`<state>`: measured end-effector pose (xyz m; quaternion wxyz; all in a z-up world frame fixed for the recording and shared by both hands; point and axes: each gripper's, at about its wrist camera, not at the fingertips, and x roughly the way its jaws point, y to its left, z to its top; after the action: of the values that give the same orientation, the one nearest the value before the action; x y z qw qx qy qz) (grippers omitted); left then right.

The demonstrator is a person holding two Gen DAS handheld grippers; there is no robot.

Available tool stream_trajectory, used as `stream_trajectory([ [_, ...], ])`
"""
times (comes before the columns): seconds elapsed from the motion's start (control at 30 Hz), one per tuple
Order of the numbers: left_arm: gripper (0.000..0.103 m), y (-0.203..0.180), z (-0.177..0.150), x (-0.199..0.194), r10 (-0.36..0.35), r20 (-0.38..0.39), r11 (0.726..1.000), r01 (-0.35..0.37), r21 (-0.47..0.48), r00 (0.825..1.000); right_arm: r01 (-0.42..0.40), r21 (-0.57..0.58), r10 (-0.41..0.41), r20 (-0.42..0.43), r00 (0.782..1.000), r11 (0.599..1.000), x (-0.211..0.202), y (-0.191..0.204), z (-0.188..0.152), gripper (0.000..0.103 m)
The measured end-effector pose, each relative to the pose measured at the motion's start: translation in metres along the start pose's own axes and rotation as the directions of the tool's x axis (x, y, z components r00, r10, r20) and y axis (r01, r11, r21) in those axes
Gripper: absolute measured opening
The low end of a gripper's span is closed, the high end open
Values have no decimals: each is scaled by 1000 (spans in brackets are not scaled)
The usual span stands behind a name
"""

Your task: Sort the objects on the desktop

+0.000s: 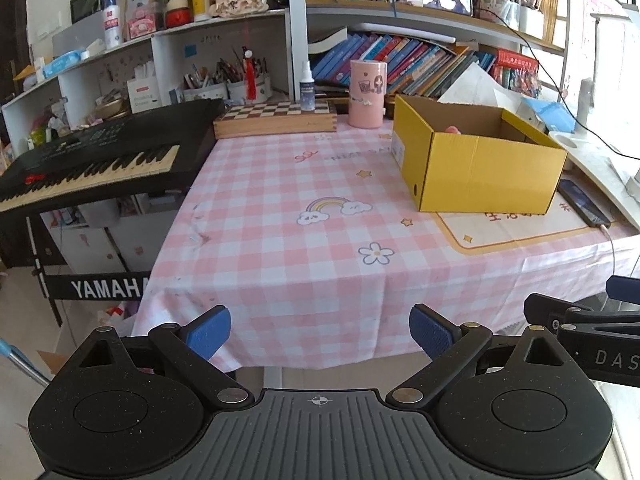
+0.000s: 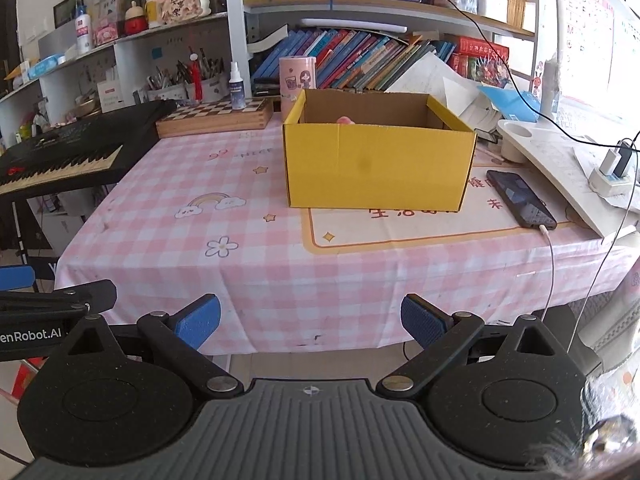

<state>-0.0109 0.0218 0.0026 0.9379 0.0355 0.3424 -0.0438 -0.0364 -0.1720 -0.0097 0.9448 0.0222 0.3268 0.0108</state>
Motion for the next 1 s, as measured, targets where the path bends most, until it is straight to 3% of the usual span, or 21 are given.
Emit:
stream_trajectory([
  [1.0,98,-7,-4,0,-11,-16,1000,12,6,1000,-25,7,25,-28,999,1000,2,-4,-5,97],
])
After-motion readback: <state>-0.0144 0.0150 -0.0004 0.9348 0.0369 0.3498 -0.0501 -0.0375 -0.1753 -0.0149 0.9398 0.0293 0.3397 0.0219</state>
